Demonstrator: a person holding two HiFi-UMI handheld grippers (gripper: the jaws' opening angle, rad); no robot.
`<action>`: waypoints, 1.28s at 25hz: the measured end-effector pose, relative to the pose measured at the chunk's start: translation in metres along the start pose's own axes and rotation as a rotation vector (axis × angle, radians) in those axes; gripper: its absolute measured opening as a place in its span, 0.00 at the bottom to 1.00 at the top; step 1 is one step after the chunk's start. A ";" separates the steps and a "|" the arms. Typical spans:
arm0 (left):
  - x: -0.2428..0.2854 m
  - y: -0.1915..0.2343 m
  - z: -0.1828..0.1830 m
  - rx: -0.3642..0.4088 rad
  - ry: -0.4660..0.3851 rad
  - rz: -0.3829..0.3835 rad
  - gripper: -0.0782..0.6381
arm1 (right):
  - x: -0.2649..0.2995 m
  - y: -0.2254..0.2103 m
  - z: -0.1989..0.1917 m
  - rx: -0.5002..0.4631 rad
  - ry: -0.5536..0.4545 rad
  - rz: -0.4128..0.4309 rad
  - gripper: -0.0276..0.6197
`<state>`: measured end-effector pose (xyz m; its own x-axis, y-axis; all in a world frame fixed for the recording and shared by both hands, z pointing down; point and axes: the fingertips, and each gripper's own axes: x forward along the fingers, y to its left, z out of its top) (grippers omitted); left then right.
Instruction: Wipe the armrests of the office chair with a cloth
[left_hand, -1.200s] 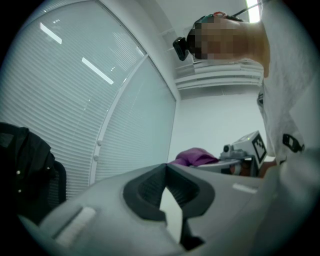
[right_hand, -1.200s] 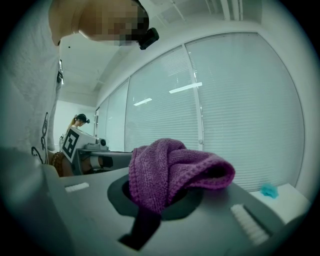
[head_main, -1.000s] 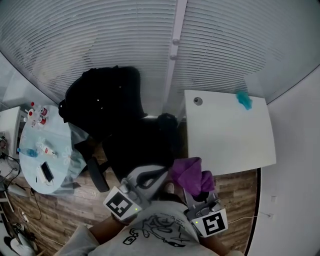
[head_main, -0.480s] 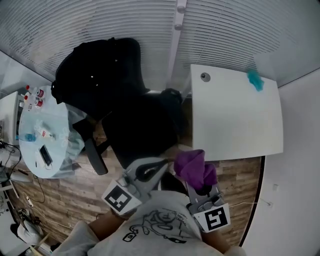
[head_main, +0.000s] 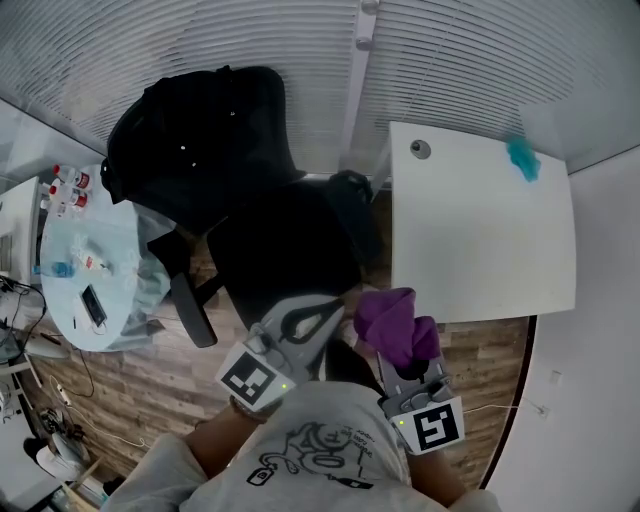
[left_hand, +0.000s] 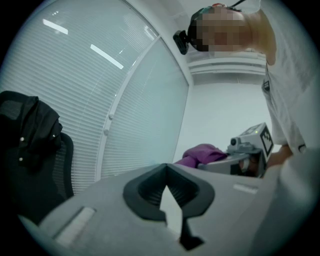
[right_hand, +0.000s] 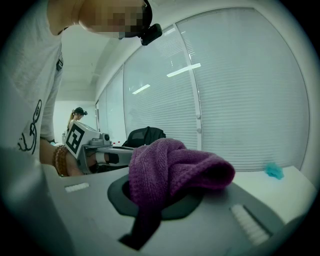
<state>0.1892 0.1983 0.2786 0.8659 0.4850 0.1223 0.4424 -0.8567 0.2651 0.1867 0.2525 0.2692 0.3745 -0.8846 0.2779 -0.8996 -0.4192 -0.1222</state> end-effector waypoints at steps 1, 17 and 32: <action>0.003 0.005 -0.003 -0.002 0.004 0.005 0.11 | 0.004 -0.003 -0.004 -0.001 0.006 0.003 0.09; 0.068 0.102 -0.102 0.003 0.063 0.054 0.11 | 0.101 -0.076 -0.120 -0.025 0.161 0.020 0.09; 0.121 0.182 -0.212 -0.031 0.136 0.058 0.11 | 0.198 -0.145 -0.277 -0.054 0.469 -0.016 0.09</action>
<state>0.3247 0.1385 0.5441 0.8494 0.4557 0.2661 0.3831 -0.8793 0.2829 0.3286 0.1948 0.6058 0.2573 -0.6854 0.6812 -0.9097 -0.4096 -0.0685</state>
